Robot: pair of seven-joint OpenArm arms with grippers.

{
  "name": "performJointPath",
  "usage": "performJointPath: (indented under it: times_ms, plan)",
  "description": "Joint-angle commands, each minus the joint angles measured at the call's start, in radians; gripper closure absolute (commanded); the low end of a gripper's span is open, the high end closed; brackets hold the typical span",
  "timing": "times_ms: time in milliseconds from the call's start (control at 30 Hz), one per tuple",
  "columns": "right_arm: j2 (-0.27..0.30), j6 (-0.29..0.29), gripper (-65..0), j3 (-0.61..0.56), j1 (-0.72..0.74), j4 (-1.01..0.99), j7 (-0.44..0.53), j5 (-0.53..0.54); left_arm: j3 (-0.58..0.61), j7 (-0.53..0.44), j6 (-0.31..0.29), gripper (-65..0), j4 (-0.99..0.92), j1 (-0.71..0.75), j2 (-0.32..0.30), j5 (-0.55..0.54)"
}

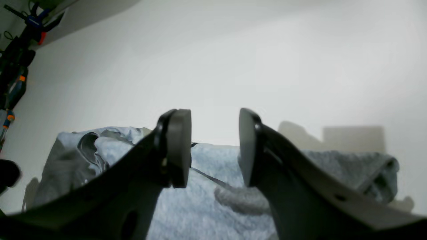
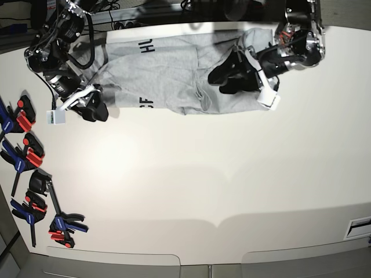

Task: Fold the T-shirt properly
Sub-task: 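Grasp the shirt's other side edge with the left gripper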

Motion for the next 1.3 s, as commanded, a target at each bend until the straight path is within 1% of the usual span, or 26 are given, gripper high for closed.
performJointPath:
  times_ms: [0, 100, 133, 167, 267, 400, 500, 567, 633, 700, 800, 933, 1000, 1067, 1100, 1167, 1200, 1267]
  plan:
    - [0.011, 0.009, -22.0, 0.003, 0.013, 0.019, 0.024, 0.028, -0.001, -0.021, -0.009, -29.6, 0.033, -0.004, -0.011, 0.011]
    - [0.011, 0.009, -22.0, 0.003, 0.013, 0.019, 0.024, 0.028, -0.001, -0.050, -0.009, -29.4, 0.050, 0.004, -0.034, 0.150]
    - [0.011, 0.009, -22.0, 0.003, 0.013, 0.019, 0.024, 0.028, -0.001, -0.067, 0.002, -29.4, 0.049, 0.008, -0.043, 0.203]
    - [0.011, 0.009, -22.0, 0.003, 0.013, 0.019, 0.024, 0.028, -0.001, -0.078, 0.040, -29.4, 0.049, 0.012, -0.049, 0.259]
    - [0.011, 0.009, -22.0, 0.003, 0.013, 0.019, 0.025, 0.028, -0.001, -0.124, 0.119, -29.4, 0.048, 0.033, -0.069, 0.386]
    - [0.011, 0.009, -22.0, 0.003, 0.013, 0.019, 0.031, 0.029, 0.000, -0.148, 0.208, -29.2, 0.048, 0.046, -0.073, 0.454]
    - [0.011, 0.009, -22.0, 0.003, 0.013, 0.019, 0.031, 0.029, 0.000, -0.157, 0.235, -29.0, 0.047, 0.045, -0.072, 0.455]
    - [0.011, 0.009, -22.0, 0.003, 0.013, 0.019, 0.031, 0.028, 0.000, -0.158, 0.235, -28.3, 0.037, 0.045, -0.070, 0.455]
    - [0.011, 0.009, -22.0, 0.003, 0.013, 0.019, 0.031, 0.029, 0.001, -0.174, 0.235, -24.9, 0.010, 0.045, -0.070, 0.448]
    - [0.011, 0.009, -22.0, 0.003, 0.013, 0.019, 0.031, 0.029, 0.001, -0.180, 0.235, -23.6, -0.031, 0.043, -0.070, 0.405]
    - [0.011, 0.009, -22.0, 0.003, 0.013, 0.019, 0.031, 0.033, 0.001, -0.177, 0.233, -23.6, -0.070, 0.042, -0.070, 0.331]
    - [0.011, 0.009, -22.0, 0.003, 0.013, 0.019, 0.031, 0.035, 0.002, -0.179, 0.233, -23.5, -0.073, 0.037, -0.067, 0.333]
    - [0.011, 0.009, -22.0, 0.003, 0.013, 0.019, 0.032, 0.036, 0.002, -0.187, 0.233, -21.9, -0.073, 0.032, -0.067, 0.333]
    - [0.010, 0.009, -22.0, 0.003, 0.013, 0.019, 0.032, 0.036, 0.002, -0.195, 0.233, -17.7, -0.073, 0.027, -0.067, 0.333]
    - [0.010, 0.009, -22.0, 0.003, 0.013, 0.019, 0.032, 0.036, 0.002, -0.194, 0.233, -13.9, -0.073, 0.024, -0.067, 0.333]
    - [0.006, 0.009, -22.0, 0.003, 0.013, 0.019, 0.031, 0.035, 0.002, -0.194, 0.229, -3.6, -0.073, 0.022, -0.067, 0.319]
    - [0.005, 0.009, -22.0, 0.003, 0.013, 0.019, 0.031, 0.036, 0.002, -0.192, 0.211, 0.0, -0.073, 0.022, -0.067, 0.301]
    - [0.002, 0.009, -22.0, 0.003, 0.013, 0.019, 0.031, 0.035, 0.002, -0.152, 0.154, 0.0, -0.069, 0.024, -0.067, 0.251]
